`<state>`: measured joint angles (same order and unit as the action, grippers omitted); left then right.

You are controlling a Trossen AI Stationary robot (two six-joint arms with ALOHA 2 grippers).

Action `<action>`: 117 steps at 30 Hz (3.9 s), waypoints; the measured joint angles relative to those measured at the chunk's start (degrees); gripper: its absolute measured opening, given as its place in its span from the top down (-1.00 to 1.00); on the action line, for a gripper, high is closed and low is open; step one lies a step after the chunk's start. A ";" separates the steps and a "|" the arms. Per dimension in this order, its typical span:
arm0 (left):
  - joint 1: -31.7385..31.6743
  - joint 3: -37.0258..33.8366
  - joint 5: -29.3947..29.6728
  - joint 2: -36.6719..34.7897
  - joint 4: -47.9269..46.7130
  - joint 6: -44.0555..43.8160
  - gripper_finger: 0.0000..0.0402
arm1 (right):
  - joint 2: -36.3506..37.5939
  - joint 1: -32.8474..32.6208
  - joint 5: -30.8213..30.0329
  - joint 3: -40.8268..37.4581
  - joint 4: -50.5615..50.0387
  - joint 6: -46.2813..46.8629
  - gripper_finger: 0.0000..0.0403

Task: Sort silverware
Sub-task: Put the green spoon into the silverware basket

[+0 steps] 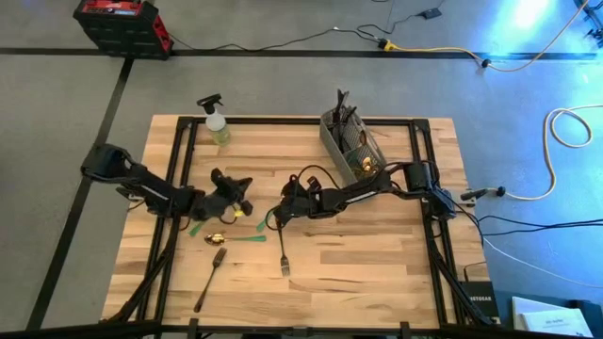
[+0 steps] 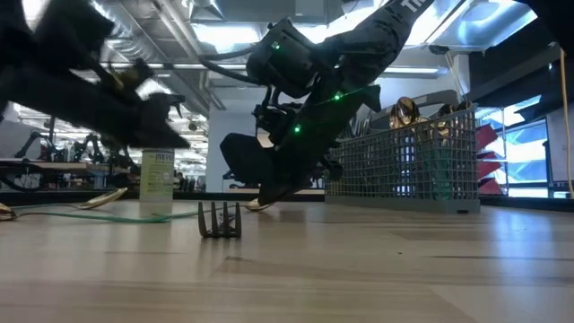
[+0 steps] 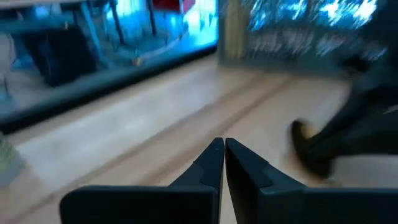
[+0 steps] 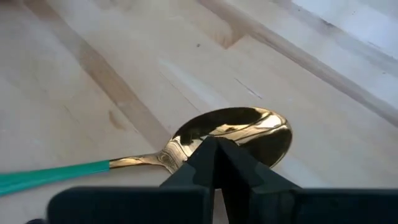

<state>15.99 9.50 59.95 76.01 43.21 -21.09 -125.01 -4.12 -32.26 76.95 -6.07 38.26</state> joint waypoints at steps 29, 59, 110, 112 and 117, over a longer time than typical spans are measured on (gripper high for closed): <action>13.79 0.00 1.63 -4.40 -2.71 1.78 1.00 | 3.34 7.19 14.94 0.22 -8.61 -9.72 1.00; 25.17 0.00 -6.80 3.84 -8.44 -6.82 0.66 | 3.34 2.15 14.85 0.28 -11.18 -2.69 1.00; 14.36 21.86 -5.25 23.53 -9.46 54.57 0.19 | 3.30 1.46 12.56 0.20 -11.67 -2.73 1.00; 14.32 21.96 -5.27 23.53 -9.67 55.00 0.31 | 3.30 1.46 12.56 0.20 -11.67 -2.73 1.00; 14.19 22.01 -5.26 23.53 -9.65 56.24 0.66 | 3.30 1.46 12.63 0.20 -11.67 -2.75 1.00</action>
<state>30.17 31.51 54.69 99.55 33.55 35.14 -121.71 -2.66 -19.63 77.14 -17.74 35.51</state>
